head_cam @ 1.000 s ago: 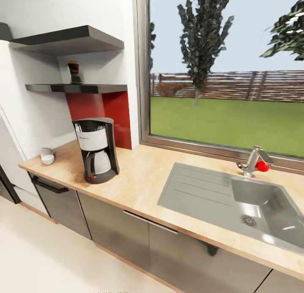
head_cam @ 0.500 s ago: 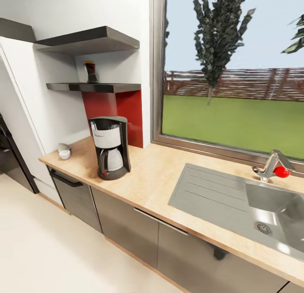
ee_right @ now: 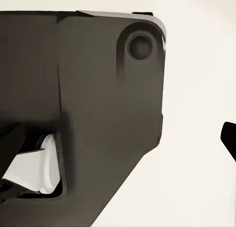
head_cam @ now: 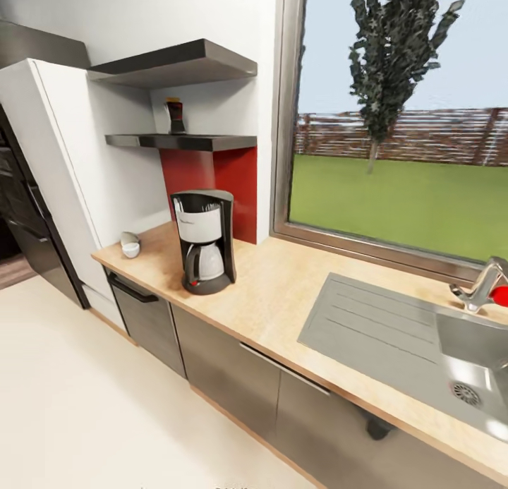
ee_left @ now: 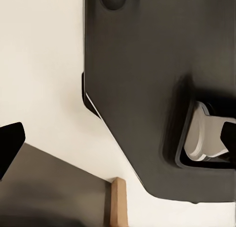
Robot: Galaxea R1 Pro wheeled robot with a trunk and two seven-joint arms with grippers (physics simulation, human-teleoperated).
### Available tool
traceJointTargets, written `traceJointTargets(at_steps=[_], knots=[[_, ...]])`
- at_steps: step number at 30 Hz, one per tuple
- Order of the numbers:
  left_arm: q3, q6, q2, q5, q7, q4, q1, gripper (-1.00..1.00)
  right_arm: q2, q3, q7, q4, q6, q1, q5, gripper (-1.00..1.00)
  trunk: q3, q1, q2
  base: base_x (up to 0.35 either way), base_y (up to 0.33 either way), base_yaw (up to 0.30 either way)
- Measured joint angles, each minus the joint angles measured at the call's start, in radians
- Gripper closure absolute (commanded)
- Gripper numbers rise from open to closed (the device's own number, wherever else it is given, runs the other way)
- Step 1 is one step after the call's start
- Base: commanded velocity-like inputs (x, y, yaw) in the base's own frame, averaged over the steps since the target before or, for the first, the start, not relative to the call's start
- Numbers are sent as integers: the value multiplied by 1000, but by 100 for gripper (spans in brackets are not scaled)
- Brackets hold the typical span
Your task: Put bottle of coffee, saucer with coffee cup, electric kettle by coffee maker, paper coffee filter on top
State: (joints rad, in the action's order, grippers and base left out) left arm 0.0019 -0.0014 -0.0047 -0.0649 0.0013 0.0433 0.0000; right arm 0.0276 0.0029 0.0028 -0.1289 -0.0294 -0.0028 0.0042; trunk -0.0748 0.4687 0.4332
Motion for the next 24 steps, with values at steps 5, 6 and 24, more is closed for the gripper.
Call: traceJointTargets(at_steps=[5, 6, 24], knots=[[-5, -1, 0, 6, -8, 0, 1, -100, 0, 0, 0, 0, 0, 0, 0, -100, -6, 0, 0, 0, 0, 180], [-5, -2, 1, 6, -10, 0, 1, -100, 0, 0, 0, 0, 0, 0, 0, -100, -7, 0, 0, 0, 0, 180], [-4, -3, 1, 2, -11, 5, 0, -100, 6, 2, 1, 3, 1, 0, 3, -100, -12, 0, 0, 158, 239, 40]])
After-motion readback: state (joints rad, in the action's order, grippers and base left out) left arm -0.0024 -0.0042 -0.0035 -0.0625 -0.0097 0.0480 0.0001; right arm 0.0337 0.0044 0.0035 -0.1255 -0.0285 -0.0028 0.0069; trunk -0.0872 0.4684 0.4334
